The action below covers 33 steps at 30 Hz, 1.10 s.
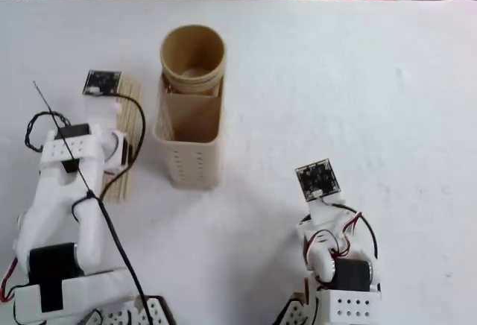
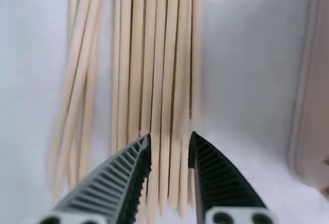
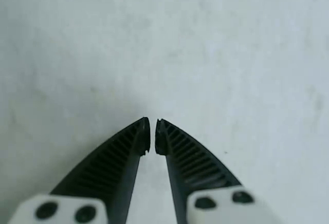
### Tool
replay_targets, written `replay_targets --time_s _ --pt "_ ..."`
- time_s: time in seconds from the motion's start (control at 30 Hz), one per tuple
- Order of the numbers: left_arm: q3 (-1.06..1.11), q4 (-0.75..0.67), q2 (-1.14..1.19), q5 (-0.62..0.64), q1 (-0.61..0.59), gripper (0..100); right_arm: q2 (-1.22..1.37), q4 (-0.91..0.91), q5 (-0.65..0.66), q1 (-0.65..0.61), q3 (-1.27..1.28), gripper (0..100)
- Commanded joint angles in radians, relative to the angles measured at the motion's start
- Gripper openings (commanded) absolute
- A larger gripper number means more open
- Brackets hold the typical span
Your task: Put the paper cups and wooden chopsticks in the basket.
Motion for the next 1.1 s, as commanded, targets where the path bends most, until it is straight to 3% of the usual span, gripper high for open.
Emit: replay_targets --time_s 0.0,0.3,0.6,0.77,1.07 --pt "-0.051 -0.051 0.002 0.009 0.016 14 -0.007 0.007 0.008 0.004 0.009 3.5" --pt "-0.06 -0.126 0.068 -0.023 0.067 14 -0.007 0.007 0.008 0.008 0.009 3.5" --pt "-0.431 0.041 0.309 -0.023 0.093 14 -0.007 0.007 0.008 0.005 0.009 3.5" --pt "-0.471 0.037 0.429 -0.018 0.105 8 -0.007 0.007 0.008 0.005 0.009 3.5" --pt "-0.485 0.037 0.472 -0.017 0.093 8 -0.007 0.007 0.008 0.005 0.009 3.5"
